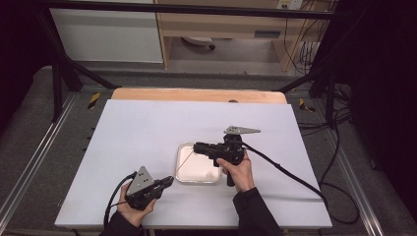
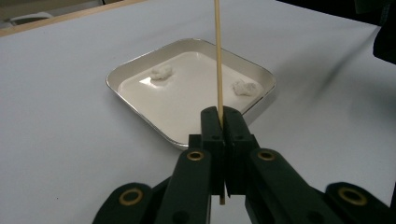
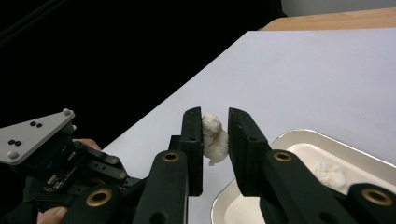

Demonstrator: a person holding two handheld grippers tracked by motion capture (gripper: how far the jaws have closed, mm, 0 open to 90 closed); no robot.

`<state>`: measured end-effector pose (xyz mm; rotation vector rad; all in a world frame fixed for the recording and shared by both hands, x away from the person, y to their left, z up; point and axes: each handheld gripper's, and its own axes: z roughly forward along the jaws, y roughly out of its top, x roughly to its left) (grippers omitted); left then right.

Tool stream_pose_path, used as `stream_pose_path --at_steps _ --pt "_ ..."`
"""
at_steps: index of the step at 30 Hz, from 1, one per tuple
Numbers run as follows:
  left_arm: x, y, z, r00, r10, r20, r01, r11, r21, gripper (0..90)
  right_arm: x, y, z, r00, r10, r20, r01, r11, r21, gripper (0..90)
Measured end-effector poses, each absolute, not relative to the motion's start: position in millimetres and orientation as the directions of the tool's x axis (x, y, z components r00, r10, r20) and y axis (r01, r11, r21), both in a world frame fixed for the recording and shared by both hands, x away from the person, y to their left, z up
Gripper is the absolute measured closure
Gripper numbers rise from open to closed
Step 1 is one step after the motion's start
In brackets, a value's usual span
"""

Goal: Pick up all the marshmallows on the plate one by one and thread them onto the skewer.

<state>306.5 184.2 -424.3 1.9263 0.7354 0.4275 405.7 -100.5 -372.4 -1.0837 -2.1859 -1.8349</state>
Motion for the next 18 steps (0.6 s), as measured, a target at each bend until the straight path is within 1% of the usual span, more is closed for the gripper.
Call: stream_pose_path --at_steps 4,9,18 --pt "306.0 183.7 -424.7 0.762 0.648 -0.007 0.294 -0.336 0.895 88.6 405.7 -100.6 -371.7 -0.746 0.433 0.506 0.572 0.027 0.82 80.1" --pt "304.8 179.8 -425.5 0.787 0.617 0.023 0.271 -0.378 0.885 88.6 405.2 -101.0 -371.4 -0.75 0.42 0.51 0.578 0.041 0.815 80.3" --pt "306.9 179.1 -426.3 0.782 0.623 0.02 0.294 -0.397 0.869 88.8 401.9 -98.3 -374.6 -0.764 0.406 0.502 0.571 0.062 0.818 81.9"
